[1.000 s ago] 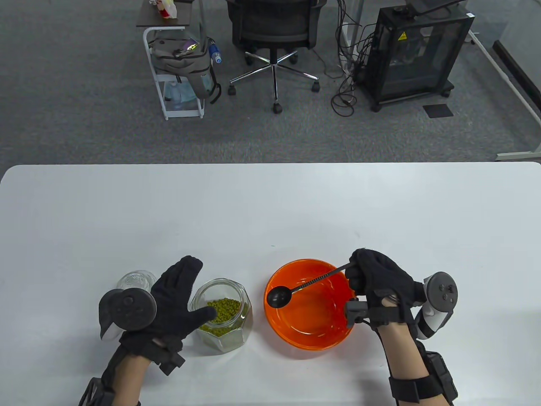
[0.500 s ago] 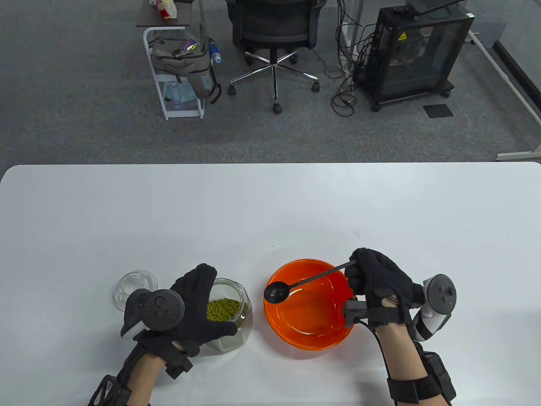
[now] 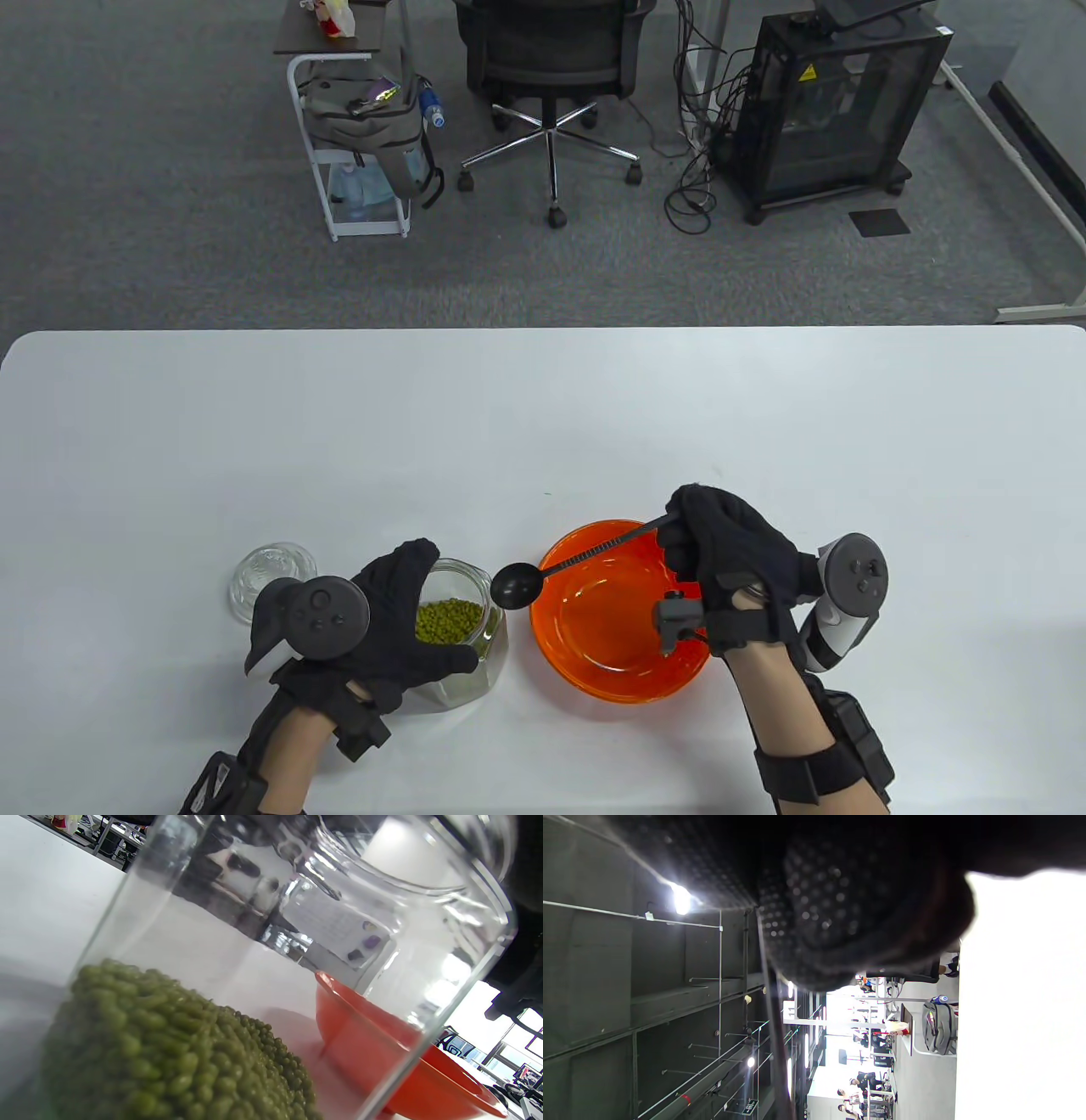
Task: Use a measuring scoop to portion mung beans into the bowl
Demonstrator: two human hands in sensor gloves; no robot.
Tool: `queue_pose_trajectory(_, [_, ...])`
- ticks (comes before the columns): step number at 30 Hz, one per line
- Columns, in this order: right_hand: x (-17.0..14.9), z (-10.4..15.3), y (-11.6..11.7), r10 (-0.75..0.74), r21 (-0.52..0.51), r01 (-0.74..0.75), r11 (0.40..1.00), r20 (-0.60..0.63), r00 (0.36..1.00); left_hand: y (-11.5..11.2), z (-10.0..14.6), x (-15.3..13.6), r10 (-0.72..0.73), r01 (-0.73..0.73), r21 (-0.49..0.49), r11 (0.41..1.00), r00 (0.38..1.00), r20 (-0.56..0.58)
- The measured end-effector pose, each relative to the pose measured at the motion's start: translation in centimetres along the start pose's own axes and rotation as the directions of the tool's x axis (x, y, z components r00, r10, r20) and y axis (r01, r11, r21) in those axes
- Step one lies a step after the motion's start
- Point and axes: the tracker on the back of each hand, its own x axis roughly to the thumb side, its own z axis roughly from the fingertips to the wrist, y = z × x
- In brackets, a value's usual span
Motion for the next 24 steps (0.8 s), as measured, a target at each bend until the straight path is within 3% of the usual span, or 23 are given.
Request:
queue_pose_trajectory(19, [1.3,0.2,5.0,0.158,0.030,-0.160,0.987,0.065,0.985,0.0,-0.1,-0.2,0.016,-0.017,0.052,0.999,1.000,0.014])
queue_pose_trajectory(24, [1.8,0.7,6.6,0.238,0.026,-0.244,0.970,0.138,0.961,0.0,-0.1,-0.2,0.019,-0.020,0.047,0.999,1.000,0.012])
